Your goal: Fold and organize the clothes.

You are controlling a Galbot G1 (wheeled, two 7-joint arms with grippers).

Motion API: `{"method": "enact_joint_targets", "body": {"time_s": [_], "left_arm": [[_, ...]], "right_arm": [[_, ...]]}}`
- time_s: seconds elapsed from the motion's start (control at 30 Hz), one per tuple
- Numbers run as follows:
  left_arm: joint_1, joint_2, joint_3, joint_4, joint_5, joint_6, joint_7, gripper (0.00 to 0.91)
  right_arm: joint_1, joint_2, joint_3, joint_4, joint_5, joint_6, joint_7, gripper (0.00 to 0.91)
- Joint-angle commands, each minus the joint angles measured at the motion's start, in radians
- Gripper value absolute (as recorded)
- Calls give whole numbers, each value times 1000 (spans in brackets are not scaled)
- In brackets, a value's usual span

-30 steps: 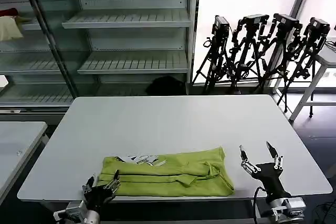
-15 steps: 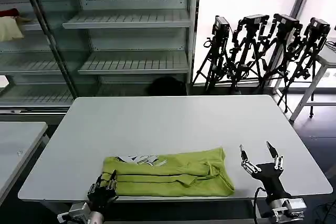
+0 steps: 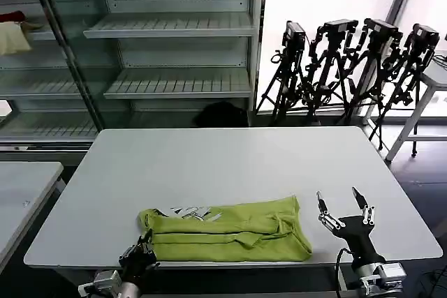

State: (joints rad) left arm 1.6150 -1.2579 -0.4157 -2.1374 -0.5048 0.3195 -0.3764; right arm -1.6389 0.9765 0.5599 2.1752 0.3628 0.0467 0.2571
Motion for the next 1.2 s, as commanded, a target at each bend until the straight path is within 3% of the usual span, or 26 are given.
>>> {"method": "enact_joint_targets", "body": {"time_s": [0.03,0.43,0.63,0.83,1.0,1.2], "left_arm": [[-25,45,-93,-34,-61,17,-2,0],[1,267,-588,-52,-280,78,-2,0],[-1,288,-710,-93,-328,105,-1,0],[22,218,-480,-232,-247,87,42,0],[28,196,-202,-205,-64,13,113,0],[13,186,-38,-158,48,-35,142,0]], "right_arm": [[2,-2,3,7,-1,0,0,907],[27,-2,-9,13,0,-16,2,907],[31,0,-11,10,1,-15,3,907],[34,4,-11,15,-1,-18,3,907],[29,10,-4,20,-2,-19,4,907],[31,5,-8,8,-2,-18,14,907]]}}
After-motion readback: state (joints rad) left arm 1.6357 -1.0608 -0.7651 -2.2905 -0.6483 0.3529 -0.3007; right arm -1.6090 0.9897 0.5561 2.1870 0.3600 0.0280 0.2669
